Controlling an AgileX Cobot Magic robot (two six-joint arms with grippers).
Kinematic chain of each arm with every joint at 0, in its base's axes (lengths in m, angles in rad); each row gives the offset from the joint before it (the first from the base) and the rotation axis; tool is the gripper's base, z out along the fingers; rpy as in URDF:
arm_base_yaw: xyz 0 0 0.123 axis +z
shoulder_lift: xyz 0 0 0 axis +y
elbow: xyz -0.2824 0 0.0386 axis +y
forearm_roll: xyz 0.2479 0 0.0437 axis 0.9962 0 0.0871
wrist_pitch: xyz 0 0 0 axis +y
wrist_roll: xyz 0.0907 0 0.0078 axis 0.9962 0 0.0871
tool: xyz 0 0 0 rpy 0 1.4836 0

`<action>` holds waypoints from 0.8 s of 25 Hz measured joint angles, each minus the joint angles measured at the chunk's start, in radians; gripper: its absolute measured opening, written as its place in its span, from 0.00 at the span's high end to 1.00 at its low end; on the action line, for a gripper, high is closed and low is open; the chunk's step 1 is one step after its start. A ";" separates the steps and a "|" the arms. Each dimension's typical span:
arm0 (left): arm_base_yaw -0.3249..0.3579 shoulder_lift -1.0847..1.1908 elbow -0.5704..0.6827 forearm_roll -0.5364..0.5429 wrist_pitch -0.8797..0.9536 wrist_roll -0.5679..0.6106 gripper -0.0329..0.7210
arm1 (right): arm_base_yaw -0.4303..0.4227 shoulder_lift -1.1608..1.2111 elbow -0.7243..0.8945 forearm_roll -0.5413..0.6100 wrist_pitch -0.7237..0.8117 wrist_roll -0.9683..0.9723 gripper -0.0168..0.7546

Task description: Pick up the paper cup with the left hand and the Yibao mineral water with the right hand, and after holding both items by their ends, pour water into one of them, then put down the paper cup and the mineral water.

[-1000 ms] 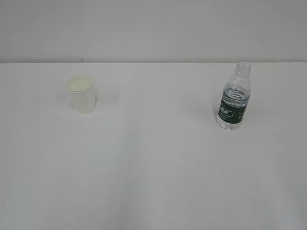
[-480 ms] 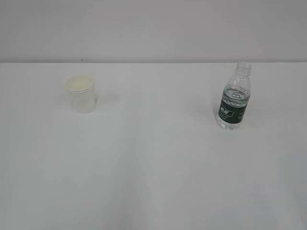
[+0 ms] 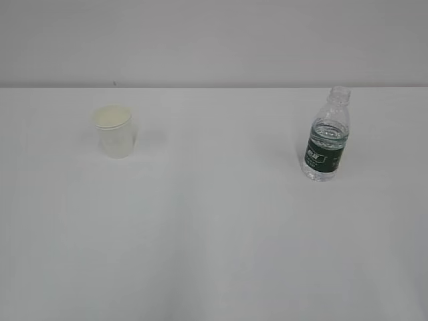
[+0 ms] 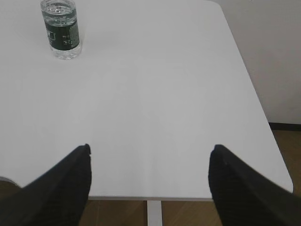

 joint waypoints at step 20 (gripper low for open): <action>0.000 0.000 0.000 0.000 0.000 0.000 0.17 | 0.000 0.000 0.000 0.000 0.000 0.000 0.22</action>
